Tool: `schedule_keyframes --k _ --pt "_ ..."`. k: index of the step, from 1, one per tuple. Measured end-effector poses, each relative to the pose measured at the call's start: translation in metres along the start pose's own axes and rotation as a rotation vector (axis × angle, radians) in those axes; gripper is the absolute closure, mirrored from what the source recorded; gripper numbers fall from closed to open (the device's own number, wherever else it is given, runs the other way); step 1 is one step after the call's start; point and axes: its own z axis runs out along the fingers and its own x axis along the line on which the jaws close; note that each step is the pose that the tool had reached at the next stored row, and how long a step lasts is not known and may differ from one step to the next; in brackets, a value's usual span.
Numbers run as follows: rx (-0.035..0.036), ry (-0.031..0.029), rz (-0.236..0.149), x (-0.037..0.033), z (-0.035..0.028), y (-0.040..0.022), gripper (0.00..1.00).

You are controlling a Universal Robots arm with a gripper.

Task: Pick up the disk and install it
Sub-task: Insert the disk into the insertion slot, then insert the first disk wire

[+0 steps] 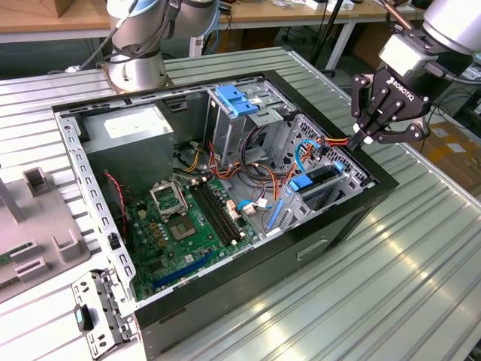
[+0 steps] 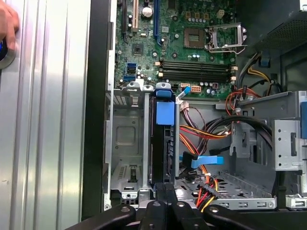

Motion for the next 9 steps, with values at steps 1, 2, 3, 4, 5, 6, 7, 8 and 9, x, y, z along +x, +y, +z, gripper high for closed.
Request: schedule_keyframes --k 1,2,3,4,5,6,7,8,9 --pt "0.0 -0.0001 0.0 0.0 0.0001 0.0 0.89" --pt "0.0 -0.0001 0.0 0.0 0.0002 0.0 0.89" --pt "0.0 -0.0002 0.0 0.0 0.0003 0.0 0.89" --pt "0.0 -0.0002 0.0 0.0 0.0003 0.0 0.89" --pt "0.0 -0.0002 0.0 0.0 0.0003 0.0 0.89" --pt "0.0 -0.0001 0.0 0.0 0.0004 0.0 0.89" --pt "0.0 -0.0001 0.0 0.0 0.0004 0.0 0.89" --pt "0.0 -0.0002 0.0 0.0 0.0005 0.0 0.89" --pt "0.0 -0.0002 0.0 0.0 0.0006 -0.0001 0.89"
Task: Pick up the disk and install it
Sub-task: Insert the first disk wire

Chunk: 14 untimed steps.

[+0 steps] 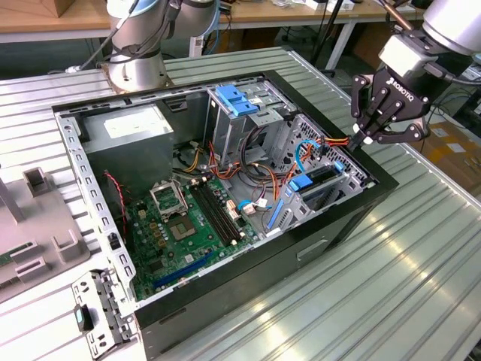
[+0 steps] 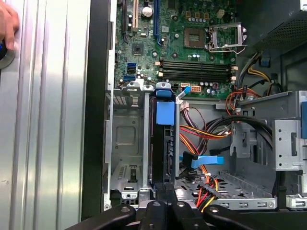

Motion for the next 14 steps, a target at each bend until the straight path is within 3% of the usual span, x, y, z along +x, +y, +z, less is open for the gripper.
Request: schedule_keyframes --k 5,6,8,11,13,14 --pt "-0.0013 0.001 -0.016 0.0 0.0004 0.0 0.89" --pt "-0.0026 0.0019 -0.03 0.0 0.0004 0.0 0.89" --pt "-0.0081 0.0072 -0.095 0.0 0.0004 0.0 0.89" --pt "-0.0112 0.0101 -0.131 0.0001 0.0004 0.0 0.89" --pt "-0.0113 0.0101 -0.132 0.0 0.0004 0.0 0.89" --pt "-0.0018 0.0109 -0.133 -0.0001 0.0005 -0.0001 0.89"
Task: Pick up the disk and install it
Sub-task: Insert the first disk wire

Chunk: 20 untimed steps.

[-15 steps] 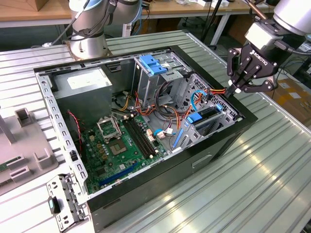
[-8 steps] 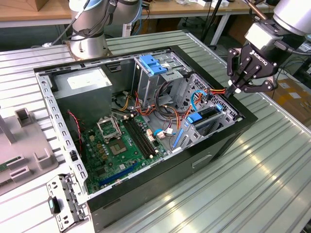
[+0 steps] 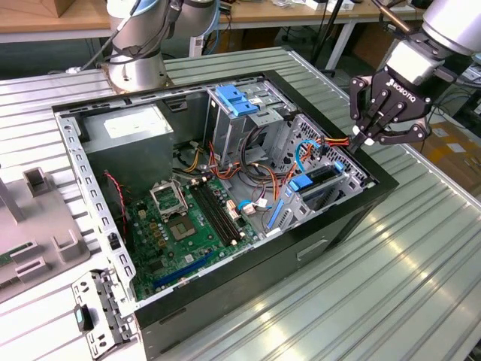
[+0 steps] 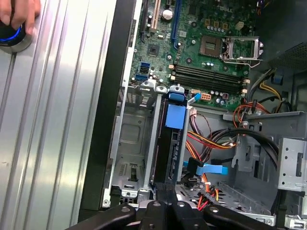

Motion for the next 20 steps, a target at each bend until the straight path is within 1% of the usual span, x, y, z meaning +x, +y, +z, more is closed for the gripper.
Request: schedule_keyframes --k 3,4,5,10,13,20 --pt "0.0419 0.0064 -0.003 0.0001 0.0001 0.0001 0.89" --pt "0.0612 0.0093 -0.004 0.0001 0.0001 0.0001 0.89" --pt "0.0665 0.0099 -0.005 0.0002 0.0002 0.0001 0.89" --pt "0.0665 0.0096 -0.007 0.0001 0.0001 0.0002 0.89" --pt "0.0656 0.01 -0.018 0.0001 0.0001 0.0002 0.89" --pt "0.062 0.0115 -0.064 0.0001 0.0001 0.0001 0.89"
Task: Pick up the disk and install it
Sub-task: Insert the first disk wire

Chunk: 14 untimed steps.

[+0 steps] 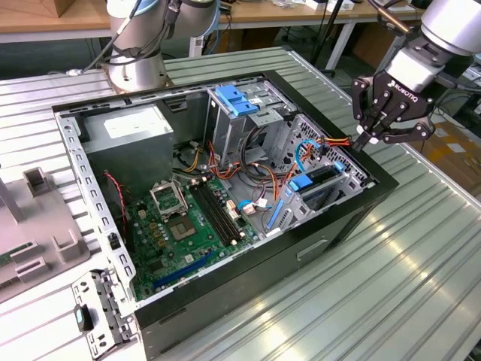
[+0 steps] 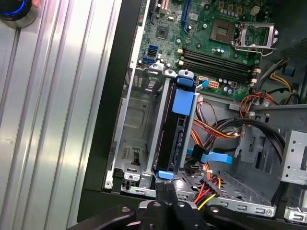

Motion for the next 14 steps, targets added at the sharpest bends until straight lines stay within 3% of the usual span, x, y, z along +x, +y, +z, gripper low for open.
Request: schedule_keyframes --k 8,12,14 --pt "-0.0063 -0.0001 -0.084 0.0 0.0 0.0 0.89" --pt "-0.0127 -0.0002 -0.17 0.0 0.0001 0.0 0.89" --pt "-0.0182 -0.0001 -0.243 0.0 0.0001 0.0 0.89"
